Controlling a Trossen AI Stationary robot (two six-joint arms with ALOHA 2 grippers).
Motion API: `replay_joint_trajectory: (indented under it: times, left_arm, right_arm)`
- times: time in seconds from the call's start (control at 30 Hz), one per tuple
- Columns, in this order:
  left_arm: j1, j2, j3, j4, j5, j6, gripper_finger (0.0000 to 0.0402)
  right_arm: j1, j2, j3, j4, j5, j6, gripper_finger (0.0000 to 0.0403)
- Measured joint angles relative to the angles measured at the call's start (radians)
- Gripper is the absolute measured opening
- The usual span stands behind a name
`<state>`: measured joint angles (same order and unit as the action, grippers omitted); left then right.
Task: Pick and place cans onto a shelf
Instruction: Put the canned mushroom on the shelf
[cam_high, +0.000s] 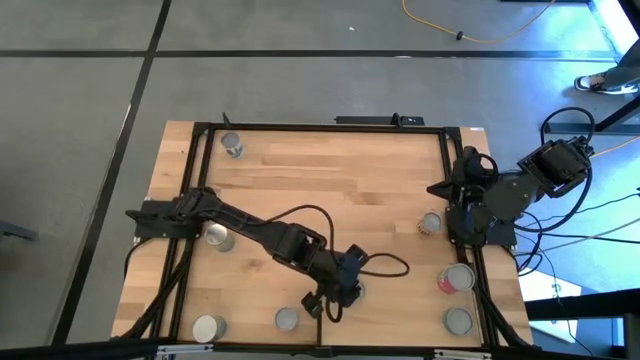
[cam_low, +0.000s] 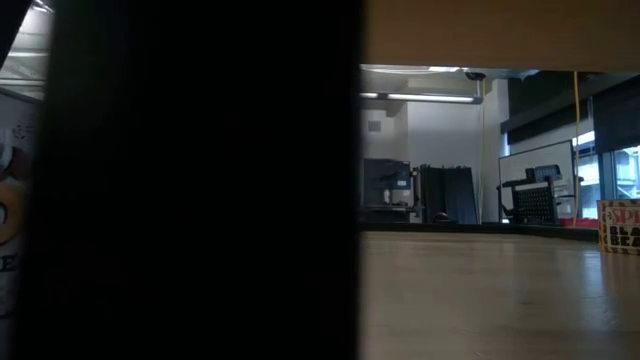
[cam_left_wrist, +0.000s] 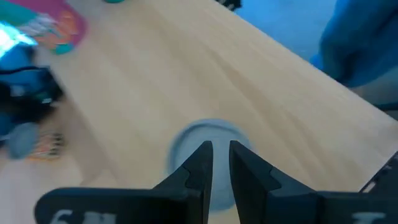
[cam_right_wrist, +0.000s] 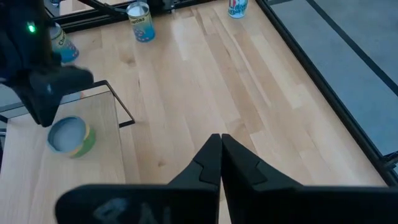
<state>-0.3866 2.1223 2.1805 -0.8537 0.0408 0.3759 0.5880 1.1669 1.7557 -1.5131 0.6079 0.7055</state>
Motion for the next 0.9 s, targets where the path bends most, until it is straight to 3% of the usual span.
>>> replay_joint_trajectory:
  times: [0.23,0.5,0.9]
  left_arm:
    - [0.030,-0.020,0.001,-0.098,-0.006,-0.101,0.0042]
    - [0.067,-0.023,0.001,-0.180,-0.004,-0.161,0.0003]
    - [0.207,-0.140,-0.001,-0.281,-0.057,-0.138,0.0001]
  right_arm:
    - [0.000,0.001,0.000,0.006,0.000,0.000,0.0010]
    - [0.000,0.004,-0.009,0.034,-0.016,0.014,0.0010]
    - [0.000,0.006,-0.139,0.291,-0.263,-0.274,0.0010]
